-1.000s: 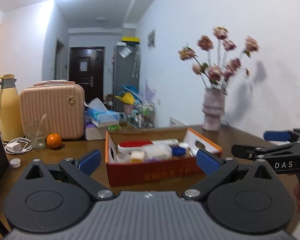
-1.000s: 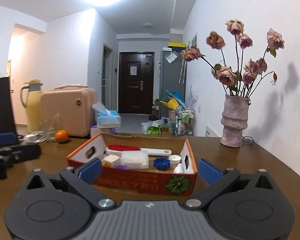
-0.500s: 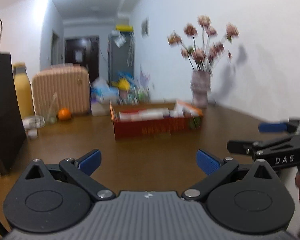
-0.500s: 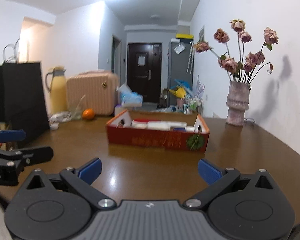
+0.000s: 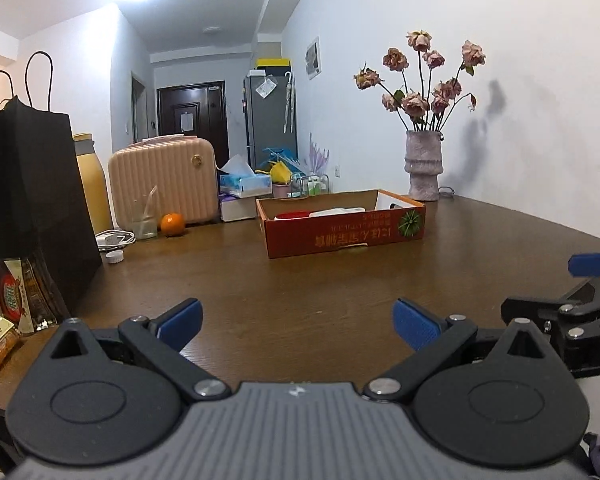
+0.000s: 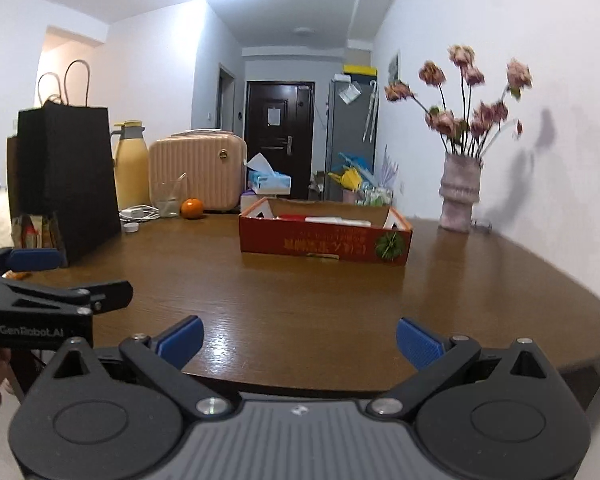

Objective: Organize rigid objects

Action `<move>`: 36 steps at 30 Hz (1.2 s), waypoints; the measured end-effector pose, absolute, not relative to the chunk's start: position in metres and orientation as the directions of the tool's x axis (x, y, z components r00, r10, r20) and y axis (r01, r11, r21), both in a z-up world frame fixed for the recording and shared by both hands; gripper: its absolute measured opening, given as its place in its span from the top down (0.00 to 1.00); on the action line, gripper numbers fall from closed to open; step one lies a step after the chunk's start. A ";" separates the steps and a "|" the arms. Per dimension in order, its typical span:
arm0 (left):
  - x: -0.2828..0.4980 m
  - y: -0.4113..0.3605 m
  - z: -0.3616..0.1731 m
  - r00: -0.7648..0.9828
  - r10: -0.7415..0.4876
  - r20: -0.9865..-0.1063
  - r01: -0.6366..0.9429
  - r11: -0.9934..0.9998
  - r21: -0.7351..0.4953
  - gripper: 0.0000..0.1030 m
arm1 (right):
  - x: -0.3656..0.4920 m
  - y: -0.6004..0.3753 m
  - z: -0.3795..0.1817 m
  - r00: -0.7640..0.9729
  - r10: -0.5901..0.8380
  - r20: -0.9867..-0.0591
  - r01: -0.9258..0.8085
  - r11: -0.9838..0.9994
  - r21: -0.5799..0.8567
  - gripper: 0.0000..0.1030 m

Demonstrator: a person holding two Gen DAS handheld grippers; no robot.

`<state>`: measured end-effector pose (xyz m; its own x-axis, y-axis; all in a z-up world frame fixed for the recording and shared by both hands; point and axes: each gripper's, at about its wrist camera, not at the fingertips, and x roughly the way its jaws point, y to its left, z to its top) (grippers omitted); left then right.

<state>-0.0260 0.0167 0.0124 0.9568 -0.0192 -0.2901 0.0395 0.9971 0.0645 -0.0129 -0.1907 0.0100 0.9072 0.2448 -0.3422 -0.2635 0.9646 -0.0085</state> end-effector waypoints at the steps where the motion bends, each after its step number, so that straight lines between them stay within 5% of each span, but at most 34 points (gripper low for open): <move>1: -0.026 0.016 0.013 0.956 -0.023 -0.291 0.043 0.997 0.064 0.00 | -0.013 -0.191 0.010 0.909 0.242 -0.339 -0.261 0.965 -0.009 0.00; 36: -0.023 0.011 0.011 0.954 -0.041 -0.297 0.068 0.994 0.080 0.00 | -0.011 -0.191 0.009 0.909 0.242 -0.341 -0.256 0.967 0.005 0.00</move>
<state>-0.0227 0.0114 0.0107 0.9540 -0.0412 -0.2971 0.0679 0.9945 0.0800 -0.0110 -0.1906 0.0091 0.9085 0.2420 -0.3405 -0.2558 0.9667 0.0046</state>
